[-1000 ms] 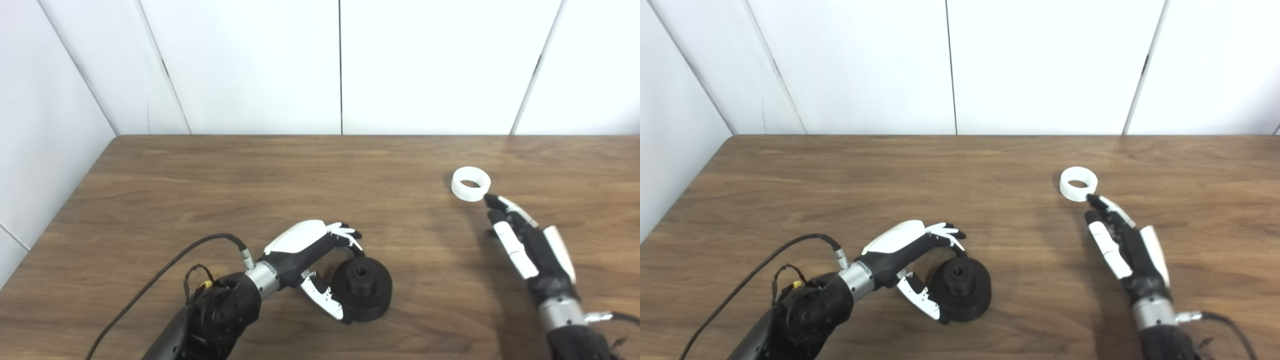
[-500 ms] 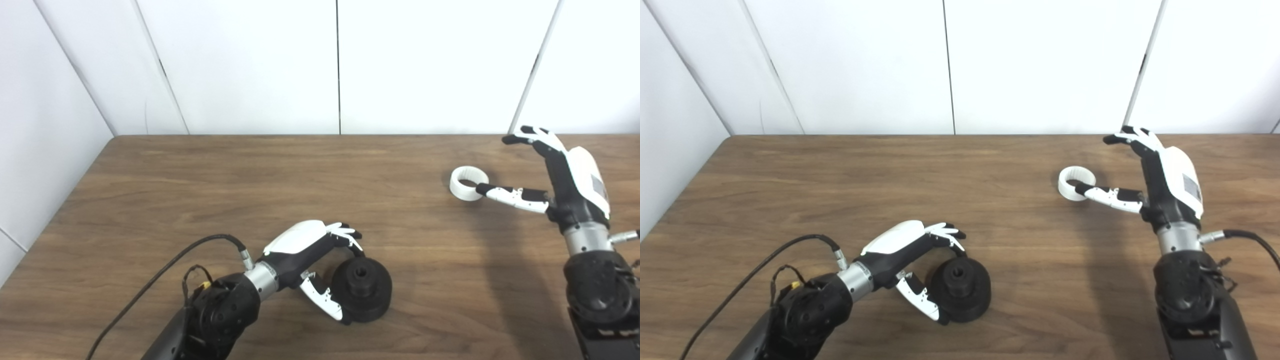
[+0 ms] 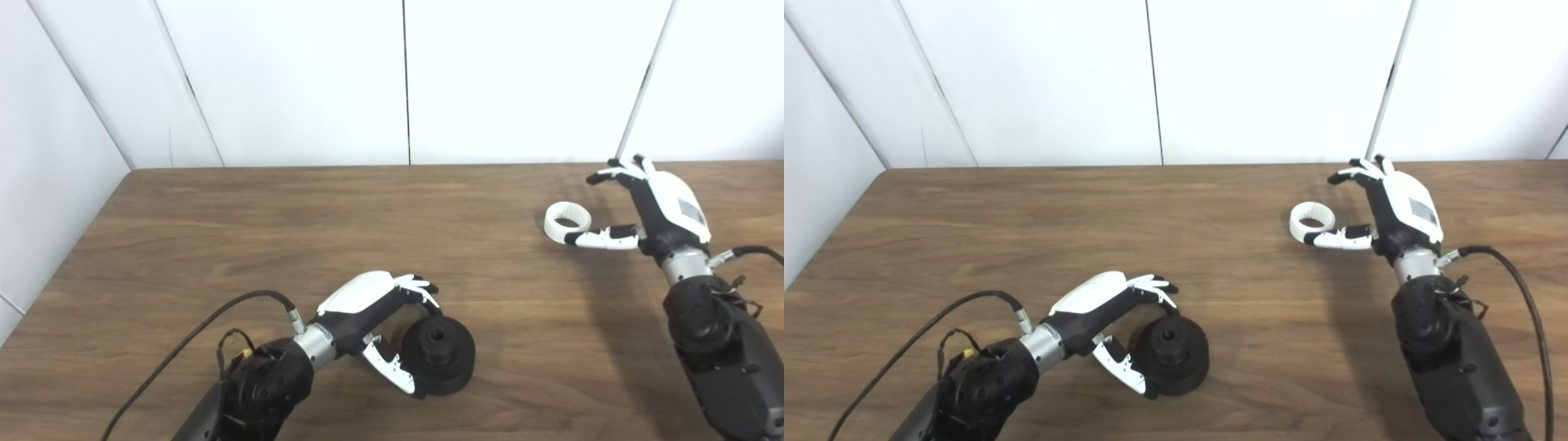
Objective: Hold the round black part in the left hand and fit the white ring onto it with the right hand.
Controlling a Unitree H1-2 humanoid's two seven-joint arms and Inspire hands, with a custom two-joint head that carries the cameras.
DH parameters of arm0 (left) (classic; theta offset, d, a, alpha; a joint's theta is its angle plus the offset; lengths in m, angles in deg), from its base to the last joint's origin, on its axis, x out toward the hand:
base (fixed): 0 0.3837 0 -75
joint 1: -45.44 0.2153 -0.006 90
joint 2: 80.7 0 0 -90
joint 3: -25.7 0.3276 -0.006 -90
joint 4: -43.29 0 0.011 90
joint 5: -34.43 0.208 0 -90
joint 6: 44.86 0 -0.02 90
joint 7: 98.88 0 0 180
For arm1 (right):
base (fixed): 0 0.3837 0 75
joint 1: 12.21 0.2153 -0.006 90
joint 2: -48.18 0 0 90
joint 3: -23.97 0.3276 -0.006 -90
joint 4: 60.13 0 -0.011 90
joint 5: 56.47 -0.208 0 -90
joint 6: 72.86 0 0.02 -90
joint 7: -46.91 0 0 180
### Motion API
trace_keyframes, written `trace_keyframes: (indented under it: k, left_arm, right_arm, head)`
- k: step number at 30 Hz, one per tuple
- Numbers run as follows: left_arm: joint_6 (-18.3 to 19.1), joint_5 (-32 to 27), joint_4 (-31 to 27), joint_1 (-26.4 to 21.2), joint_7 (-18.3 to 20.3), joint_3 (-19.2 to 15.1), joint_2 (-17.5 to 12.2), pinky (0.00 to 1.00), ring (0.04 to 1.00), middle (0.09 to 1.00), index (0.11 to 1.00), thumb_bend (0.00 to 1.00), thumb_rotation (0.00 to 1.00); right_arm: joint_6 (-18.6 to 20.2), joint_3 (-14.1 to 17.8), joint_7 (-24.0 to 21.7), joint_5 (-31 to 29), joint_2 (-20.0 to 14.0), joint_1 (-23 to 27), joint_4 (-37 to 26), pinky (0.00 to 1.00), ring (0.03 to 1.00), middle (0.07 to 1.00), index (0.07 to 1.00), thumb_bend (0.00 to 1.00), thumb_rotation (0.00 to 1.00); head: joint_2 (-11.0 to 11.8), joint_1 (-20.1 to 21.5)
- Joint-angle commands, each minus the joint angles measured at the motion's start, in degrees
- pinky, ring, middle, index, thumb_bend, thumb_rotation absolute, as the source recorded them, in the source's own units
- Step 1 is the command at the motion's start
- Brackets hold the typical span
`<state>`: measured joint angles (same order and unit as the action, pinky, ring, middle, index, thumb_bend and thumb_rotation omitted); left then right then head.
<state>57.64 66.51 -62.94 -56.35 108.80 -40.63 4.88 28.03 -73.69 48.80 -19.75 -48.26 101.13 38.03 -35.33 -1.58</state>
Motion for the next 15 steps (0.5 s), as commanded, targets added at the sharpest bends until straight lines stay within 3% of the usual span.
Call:
trace_keyframes:
  k: [1,15]
  left_arm:
    - [-0.5,-0.1,0.0,-0.3,0.4,0.0,-0.3,0.87,0.968,0.910,0.611,0.90,0.22]
    - [-0.6,-0.1,0.2,0.2,-0.4,-0.5,0.0,0.87,0.971,0.905,0.607,0.89,0.20]
  right_arm:
    - [-1.8,0.0,0.6,0.4,-1.3,4.1,0.1,1.00,1.000,0.907,0.719,0.96,0.29]
    - [-1.2,-2.2,-1.8,0.3,-2.8,7.6,6.6,1.00,1.000,0.916,0.736,0.98,0.33]
  head:
    - [0.1,-0.1]
    - [0.6,-0.1]
